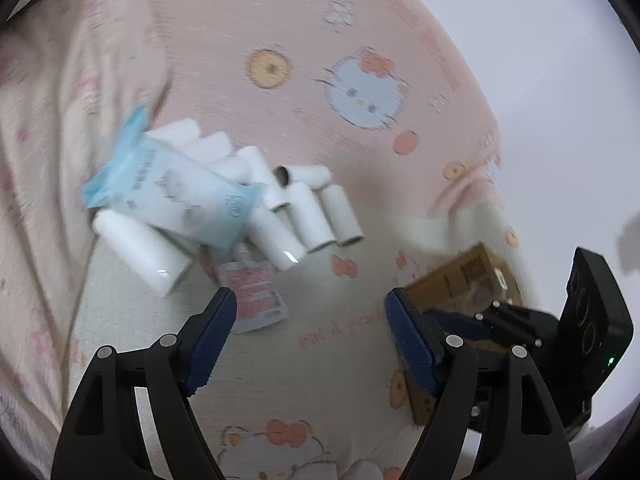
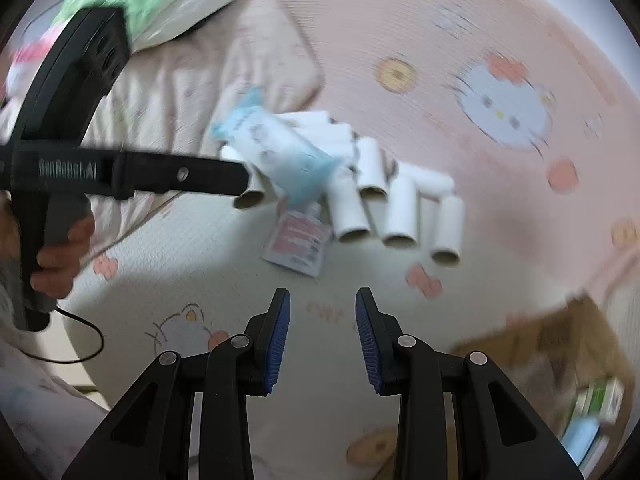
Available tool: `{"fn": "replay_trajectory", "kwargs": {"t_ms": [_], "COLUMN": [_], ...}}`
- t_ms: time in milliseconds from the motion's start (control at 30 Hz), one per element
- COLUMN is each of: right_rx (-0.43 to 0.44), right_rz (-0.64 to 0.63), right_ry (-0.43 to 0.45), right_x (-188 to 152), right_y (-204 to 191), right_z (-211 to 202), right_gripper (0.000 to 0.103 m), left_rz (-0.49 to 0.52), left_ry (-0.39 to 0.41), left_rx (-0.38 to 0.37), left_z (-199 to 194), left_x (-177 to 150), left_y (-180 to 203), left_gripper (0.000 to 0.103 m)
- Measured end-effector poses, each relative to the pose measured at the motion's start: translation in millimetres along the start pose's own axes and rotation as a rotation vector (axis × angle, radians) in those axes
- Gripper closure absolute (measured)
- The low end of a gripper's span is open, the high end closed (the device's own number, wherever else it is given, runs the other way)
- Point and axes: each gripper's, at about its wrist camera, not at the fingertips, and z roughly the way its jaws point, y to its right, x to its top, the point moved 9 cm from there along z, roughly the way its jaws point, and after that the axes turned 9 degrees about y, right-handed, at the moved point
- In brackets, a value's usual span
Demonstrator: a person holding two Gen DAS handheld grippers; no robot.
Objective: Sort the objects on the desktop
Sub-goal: 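Move both grippers from the box toward the white tube pile, then close both grippers on a white cardboard tube in the pile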
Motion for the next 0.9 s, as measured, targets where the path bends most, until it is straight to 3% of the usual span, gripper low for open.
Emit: {"fn": "replay_trajectory", "kwargs": {"t_ms": [233, 433, 567, 667, 900], "right_rx": [0.104, 0.191, 0.225, 0.254, 0.273], "right_rz": [0.069, 0.127, 0.164, 0.173, 0.241], "right_ry": [0.058, 0.069, 0.033, 0.025, 0.054], "right_x": [15.3, 19.8, 21.5, 27.4, 45.1], "right_y": [-14.2, -28.7, -34.7, -35.0, -29.0], "right_z": [28.7, 58.6, 81.6, 93.3, 123.5], "right_gripper": [0.072, 0.072, 0.072, 0.072, 0.072], "left_rz": [-0.123, -0.348, -0.352, -0.351, -0.463], "left_ry": [0.029, 0.005, -0.009, -0.010, -0.041], "left_rx": [0.124, 0.135, 0.175, 0.160, 0.162], "left_z": [-4.7, 3.2, 7.8, 11.6, 34.7], "left_x": [0.6, -9.4, -9.3, -4.4, -3.2], "left_y": [-57.9, -103.1, -115.7, -118.4, -141.5], "left_gripper": [0.023, 0.023, 0.023, 0.023, 0.024]}}
